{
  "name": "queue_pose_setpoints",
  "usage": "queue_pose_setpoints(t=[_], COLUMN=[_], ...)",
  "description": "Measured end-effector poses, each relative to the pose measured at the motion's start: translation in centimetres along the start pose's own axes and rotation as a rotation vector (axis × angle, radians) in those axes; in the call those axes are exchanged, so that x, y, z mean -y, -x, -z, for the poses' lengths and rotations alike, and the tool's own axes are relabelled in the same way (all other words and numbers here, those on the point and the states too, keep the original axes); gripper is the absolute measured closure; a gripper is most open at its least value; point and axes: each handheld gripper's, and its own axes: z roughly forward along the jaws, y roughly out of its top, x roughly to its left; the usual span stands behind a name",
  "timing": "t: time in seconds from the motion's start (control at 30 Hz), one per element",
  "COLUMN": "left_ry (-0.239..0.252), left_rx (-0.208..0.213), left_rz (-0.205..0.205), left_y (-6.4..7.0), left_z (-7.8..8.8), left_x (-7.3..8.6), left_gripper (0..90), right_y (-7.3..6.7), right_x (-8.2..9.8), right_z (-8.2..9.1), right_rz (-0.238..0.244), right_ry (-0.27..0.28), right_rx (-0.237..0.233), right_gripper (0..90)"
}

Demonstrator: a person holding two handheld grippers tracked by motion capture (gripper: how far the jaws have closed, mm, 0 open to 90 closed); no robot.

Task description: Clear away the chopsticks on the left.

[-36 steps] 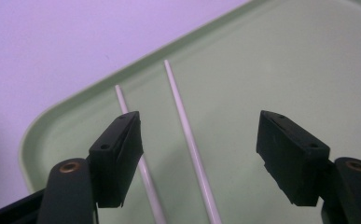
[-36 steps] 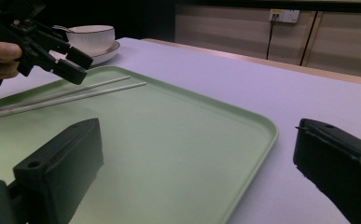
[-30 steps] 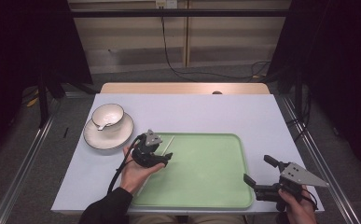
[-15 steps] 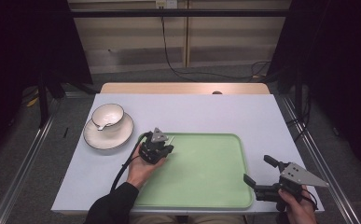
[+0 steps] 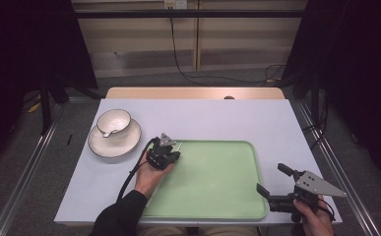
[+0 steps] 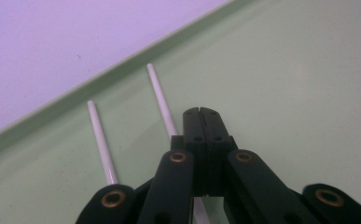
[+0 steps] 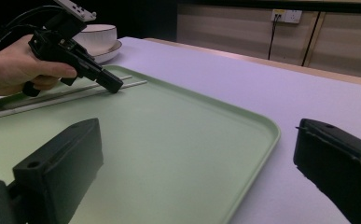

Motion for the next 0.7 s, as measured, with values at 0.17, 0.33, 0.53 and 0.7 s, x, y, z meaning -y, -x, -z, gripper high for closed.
queue_pose_setpoints(t=[0.17, 0.33, 0.53, 0.7], left_ry=[-0.012, -0.022, -0.026, -0.036], left_rx=[-0.017, -0.031, -0.034, -0.048], left_rz=[0.003, 0.012, 0.025, 0.039], left_y=[-0.3, -0.6, -0.7, -1.5], left_z=[0.3, 0.6, 0.7, 1.3], left_x=[0.1, 0.3, 0.3, 0.7], left_gripper=[90.0, 90.0, 90.0, 90.0], right_y=[0.0, 0.0, 0.0, 0.0], right_x=[0.0, 0.0, 0.0, 0.0], right_z=[0.0, 0.0, 0.0, -0.1], right_rz=[-0.003, -0.004, -0.003, 0.000], right_ry=[0.000, 0.000, 0.001, -0.003], right_rx=[0.005, 0.003, 0.005, 0.005], right_gripper=[0.9, 0.9, 0.9, 0.9])
